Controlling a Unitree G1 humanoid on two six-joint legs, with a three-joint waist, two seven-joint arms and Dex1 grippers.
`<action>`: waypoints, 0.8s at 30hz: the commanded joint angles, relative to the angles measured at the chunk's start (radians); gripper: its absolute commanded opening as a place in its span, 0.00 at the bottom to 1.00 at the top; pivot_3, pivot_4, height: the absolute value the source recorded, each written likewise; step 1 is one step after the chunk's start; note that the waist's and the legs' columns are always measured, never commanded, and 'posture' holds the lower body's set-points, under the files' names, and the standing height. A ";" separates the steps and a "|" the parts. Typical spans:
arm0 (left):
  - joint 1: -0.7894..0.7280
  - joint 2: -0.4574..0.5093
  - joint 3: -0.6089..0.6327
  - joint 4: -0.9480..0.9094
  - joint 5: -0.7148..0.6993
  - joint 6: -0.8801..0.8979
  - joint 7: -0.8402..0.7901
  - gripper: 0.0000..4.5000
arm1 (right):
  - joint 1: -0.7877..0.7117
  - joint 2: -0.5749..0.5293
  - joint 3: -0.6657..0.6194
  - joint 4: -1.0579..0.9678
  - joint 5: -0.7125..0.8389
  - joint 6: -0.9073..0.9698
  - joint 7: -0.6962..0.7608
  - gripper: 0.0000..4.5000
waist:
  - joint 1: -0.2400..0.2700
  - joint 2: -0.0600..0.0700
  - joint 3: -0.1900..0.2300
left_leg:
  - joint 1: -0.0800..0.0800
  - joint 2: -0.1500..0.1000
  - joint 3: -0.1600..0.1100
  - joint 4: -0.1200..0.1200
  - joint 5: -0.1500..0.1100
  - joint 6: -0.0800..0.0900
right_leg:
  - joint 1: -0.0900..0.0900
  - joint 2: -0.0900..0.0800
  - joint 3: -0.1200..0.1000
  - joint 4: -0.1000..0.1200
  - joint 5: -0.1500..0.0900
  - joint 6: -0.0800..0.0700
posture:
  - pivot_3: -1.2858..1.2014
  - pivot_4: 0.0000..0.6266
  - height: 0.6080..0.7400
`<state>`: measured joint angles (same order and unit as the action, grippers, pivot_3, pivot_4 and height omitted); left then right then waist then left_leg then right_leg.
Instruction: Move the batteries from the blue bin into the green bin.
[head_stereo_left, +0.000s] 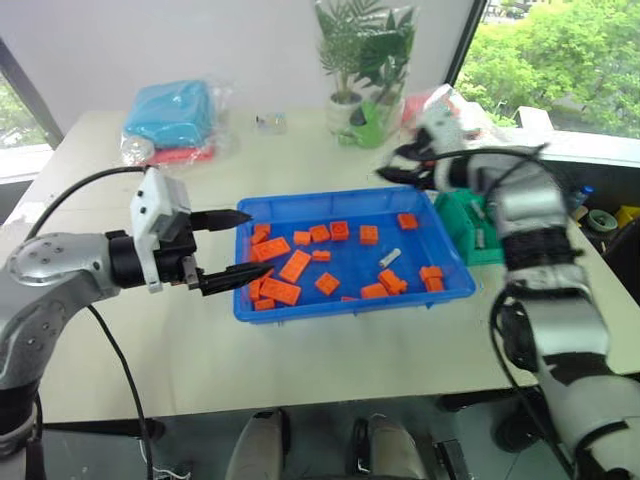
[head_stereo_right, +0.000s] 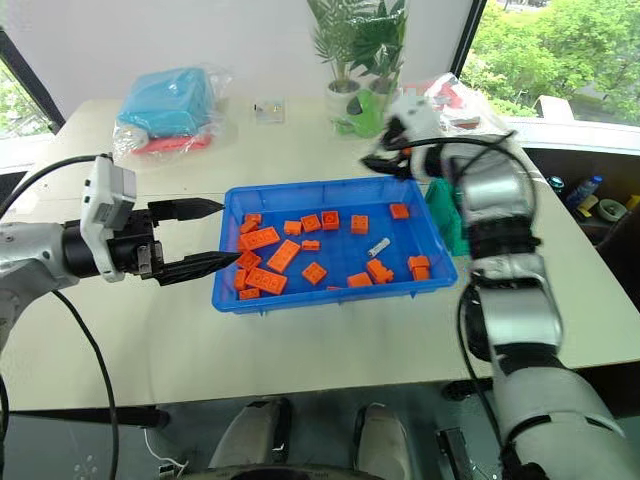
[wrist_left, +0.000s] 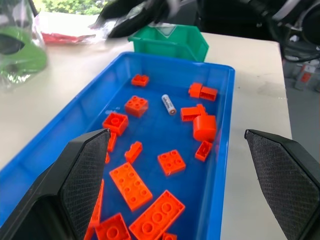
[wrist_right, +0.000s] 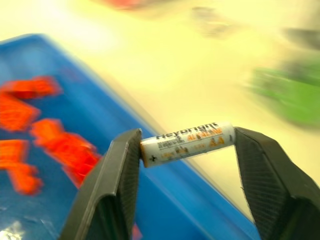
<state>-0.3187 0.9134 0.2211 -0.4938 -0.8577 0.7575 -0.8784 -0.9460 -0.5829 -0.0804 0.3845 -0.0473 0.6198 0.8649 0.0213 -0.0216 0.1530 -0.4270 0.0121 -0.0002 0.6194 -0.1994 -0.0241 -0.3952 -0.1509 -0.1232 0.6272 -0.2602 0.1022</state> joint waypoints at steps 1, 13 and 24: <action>-0.044 -0.018 -0.025 0.007 0.013 -0.026 -0.014 1.00 | 0.102 -0.092 -0.078 -0.149 -0.001 0.124 -0.090 0.49 | 0.002 0.000 0.000 | 0.000 0.000 0.001 0.000 0.000 0.000 | 0.000 0.000 0.000 -0.001 0.000 0.000 | 0.52 0.24 0.40; -0.126 -0.060 -0.086 0.063 0.056 -0.041 -0.053 1.00 | 0.207 -0.158 -0.076 -0.222 0.048 0.145 -0.188 0.99 | -0.031 0.002 0.001 | 0.001 0.003 0.004 -0.003 0.002 0.003 | 0.002 0.001 0.000 0.001 0.002 0.002 | 0.52 0.24 0.40; -0.072 -0.062 -0.056 0.007 0.034 -0.021 -0.022 1.00 | 0.313 -0.033 0.041 -0.592 0.240 0.414 -0.155 0.99 | -0.028 -0.002 -0.001 | 0.001 0.004 0.002 -0.003 0.002 0.003 | 0.002 0.001 0.000 0.000 0.001 0.000 | 0.52 0.24 0.40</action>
<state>-0.3924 0.8514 0.1336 -0.4540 -0.8095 0.7360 -0.9103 -0.6367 -0.6250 -0.0479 -0.1623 0.1749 1.0101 0.7307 -0.0063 -0.0234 0.1515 -0.4260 0.0163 0.0010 0.6169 -0.1979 -0.0214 -0.3927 -0.1509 -0.1236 0.6267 -0.2597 0.1019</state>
